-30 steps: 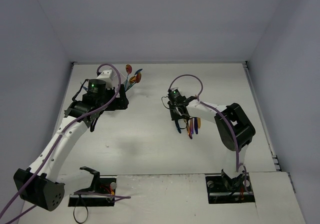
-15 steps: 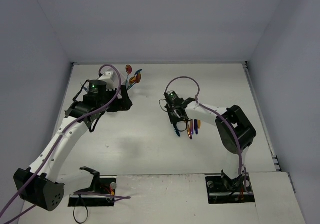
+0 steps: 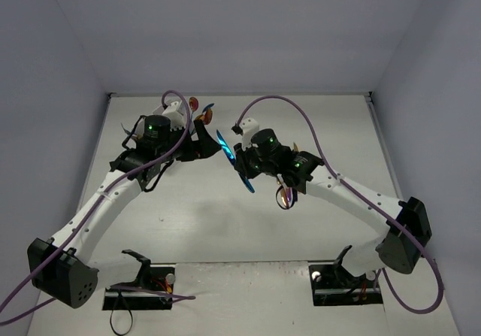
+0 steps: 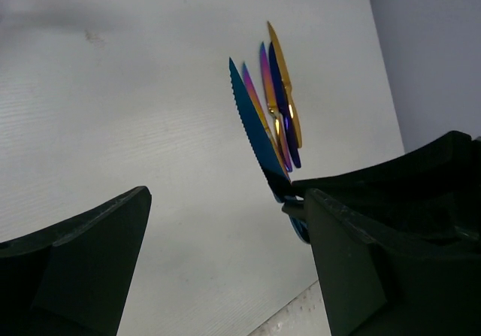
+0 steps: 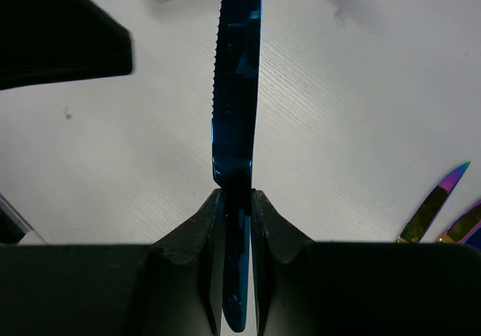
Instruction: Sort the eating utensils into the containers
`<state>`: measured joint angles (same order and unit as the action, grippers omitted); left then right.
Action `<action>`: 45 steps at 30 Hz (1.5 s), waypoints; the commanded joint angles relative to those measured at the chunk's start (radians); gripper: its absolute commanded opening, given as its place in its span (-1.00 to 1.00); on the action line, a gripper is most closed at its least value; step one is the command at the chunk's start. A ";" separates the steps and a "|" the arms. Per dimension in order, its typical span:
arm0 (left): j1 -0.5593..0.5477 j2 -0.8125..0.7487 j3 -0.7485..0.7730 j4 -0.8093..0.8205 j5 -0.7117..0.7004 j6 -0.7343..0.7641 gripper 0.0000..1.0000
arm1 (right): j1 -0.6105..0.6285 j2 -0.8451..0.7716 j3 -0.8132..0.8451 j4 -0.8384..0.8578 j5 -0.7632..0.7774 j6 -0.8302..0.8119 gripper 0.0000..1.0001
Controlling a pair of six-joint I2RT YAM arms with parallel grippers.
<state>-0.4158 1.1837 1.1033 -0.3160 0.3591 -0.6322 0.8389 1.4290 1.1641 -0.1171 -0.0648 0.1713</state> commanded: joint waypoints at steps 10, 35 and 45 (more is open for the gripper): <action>-0.073 0.044 -0.006 0.271 0.053 -0.116 0.19 | 0.006 -0.139 0.014 0.140 -0.095 -0.021 -1.00; 0.024 0.071 0.283 0.033 -0.386 0.218 -1.00 | -0.086 -0.201 -0.105 0.119 0.027 -0.011 0.89; 0.208 0.321 0.573 0.157 -0.689 0.367 -1.00 | -0.194 -0.273 -0.169 -0.001 0.061 -0.014 1.00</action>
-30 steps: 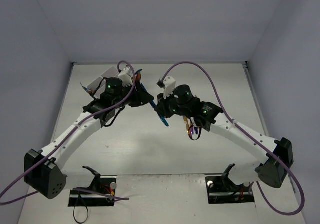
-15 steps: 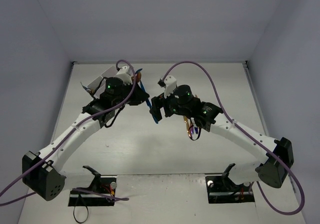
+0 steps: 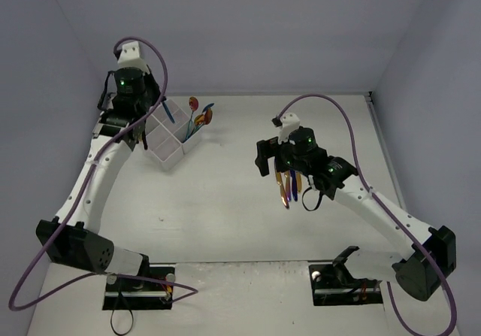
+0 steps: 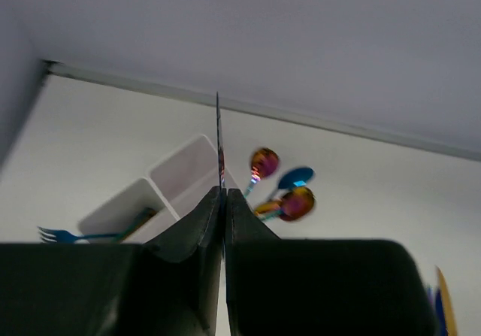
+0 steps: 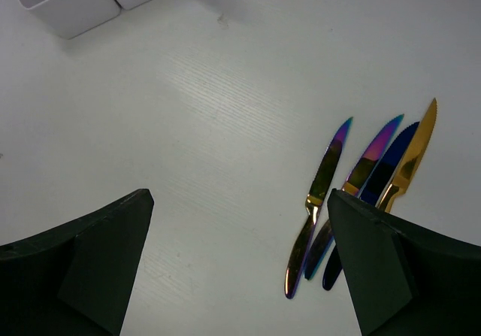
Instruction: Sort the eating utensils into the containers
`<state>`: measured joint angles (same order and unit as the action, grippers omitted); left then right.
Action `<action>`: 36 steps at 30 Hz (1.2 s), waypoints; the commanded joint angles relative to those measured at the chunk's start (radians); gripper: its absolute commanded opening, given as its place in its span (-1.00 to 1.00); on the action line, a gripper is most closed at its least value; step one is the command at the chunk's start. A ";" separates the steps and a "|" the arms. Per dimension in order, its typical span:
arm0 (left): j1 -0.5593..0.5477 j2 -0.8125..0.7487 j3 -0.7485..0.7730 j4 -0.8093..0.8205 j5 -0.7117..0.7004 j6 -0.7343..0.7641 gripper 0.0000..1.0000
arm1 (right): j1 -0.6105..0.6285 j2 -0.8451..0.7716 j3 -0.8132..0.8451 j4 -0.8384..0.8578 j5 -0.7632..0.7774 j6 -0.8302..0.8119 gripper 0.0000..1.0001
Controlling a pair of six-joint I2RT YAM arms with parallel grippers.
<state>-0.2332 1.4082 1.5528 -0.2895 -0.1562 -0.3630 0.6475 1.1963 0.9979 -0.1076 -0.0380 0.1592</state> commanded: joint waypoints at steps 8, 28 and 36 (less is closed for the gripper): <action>0.048 0.384 0.332 0.179 -0.275 0.193 -1.00 | -0.006 -0.041 -0.032 -0.037 0.033 0.004 1.00; 0.051 0.516 0.215 0.187 -0.244 0.178 -0.90 | -0.015 0.063 -0.056 -0.052 0.092 0.070 1.00; 0.051 0.478 0.160 0.185 -0.241 0.154 -0.61 | -0.015 0.084 -0.069 -0.060 0.099 0.114 1.00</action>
<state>-0.1940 1.9846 1.7181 -0.1736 -0.3915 -0.1872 0.6399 1.2744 0.9295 -0.1856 0.0257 0.2343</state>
